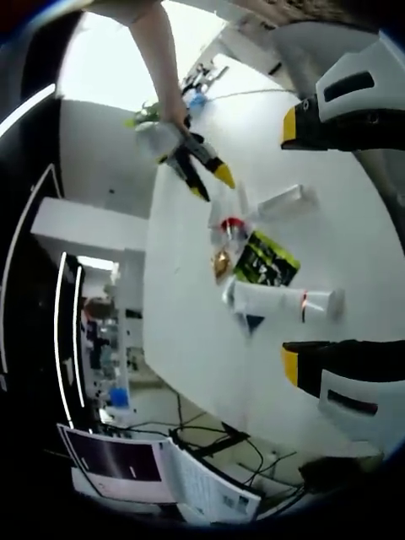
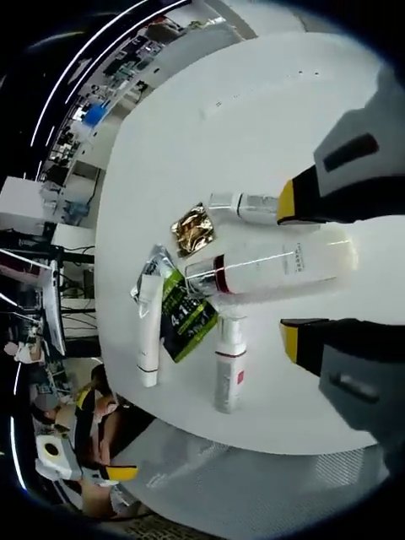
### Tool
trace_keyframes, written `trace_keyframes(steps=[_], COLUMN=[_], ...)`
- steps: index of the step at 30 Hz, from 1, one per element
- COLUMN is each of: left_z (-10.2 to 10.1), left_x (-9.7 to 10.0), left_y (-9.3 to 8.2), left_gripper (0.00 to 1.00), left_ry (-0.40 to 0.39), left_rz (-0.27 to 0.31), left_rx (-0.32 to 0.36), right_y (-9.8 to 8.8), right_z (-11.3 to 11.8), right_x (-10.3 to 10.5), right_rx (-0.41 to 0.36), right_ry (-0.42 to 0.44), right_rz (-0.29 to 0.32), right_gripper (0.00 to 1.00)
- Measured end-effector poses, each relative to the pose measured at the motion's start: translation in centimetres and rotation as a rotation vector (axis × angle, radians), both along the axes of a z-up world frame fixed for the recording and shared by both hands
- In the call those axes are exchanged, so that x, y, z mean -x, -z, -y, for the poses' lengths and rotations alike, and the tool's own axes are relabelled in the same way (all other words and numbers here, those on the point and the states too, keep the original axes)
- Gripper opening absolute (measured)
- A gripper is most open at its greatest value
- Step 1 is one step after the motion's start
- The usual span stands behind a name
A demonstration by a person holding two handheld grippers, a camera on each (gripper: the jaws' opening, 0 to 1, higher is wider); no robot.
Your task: Arrange the skincare products in the storage area until every visible bottle or jar stands upright without overlapping.
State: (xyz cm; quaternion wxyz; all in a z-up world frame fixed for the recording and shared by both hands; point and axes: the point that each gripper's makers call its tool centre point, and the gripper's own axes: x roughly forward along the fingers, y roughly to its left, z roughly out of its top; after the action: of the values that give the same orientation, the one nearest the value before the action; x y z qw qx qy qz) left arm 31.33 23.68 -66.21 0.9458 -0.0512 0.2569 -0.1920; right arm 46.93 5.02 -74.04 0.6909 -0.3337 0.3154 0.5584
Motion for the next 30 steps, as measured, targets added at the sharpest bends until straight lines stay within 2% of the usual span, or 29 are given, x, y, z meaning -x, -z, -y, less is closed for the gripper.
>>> trace_keyframes(steps=[5, 13, 19, 23, 28, 30], left_z=[0.2, 0.2, 0.5, 0.5, 0.6, 0.6], left_x=[-0.1, -0.2, -0.3, -0.3, -0.4, -0.4], left_y=[0.3, 0.5, 0.7, 0.7, 0.9, 0.9], left_gripper=[0.91, 0.91, 0.91, 0.91, 0.90, 0.90], left_ry=[0.003, 0.000, 0.008, 0.009, 0.013, 0.013], left_rz=[-0.011, -0.022, -0.031, -0.033, -0.037, -0.039], left_rx=[0.009, 0.024, 0.033, 0.035, 0.039, 0.041], right_y=[1.0, 2.8, 3.3, 3.8, 4.7, 4.8], right_z=[-0.7, -1.2, -1.0, -1.1, -0.8, -0.9], right_x=[-0.8, -0.1, -0.9, -0.9, -0.3, -0.5], right_rx=[0.021, 0.082, 0.124, 0.176, 0.301, 0.312], right_ry=[-0.013, -0.080, -0.105, -0.144, -0.232, -0.153], right_rz=[-0.003, -0.024, -0.027, -0.055, -0.084, -0.146], right_gripper=[0.38, 0.36, 0.29, 0.32, 0.31, 0.31])
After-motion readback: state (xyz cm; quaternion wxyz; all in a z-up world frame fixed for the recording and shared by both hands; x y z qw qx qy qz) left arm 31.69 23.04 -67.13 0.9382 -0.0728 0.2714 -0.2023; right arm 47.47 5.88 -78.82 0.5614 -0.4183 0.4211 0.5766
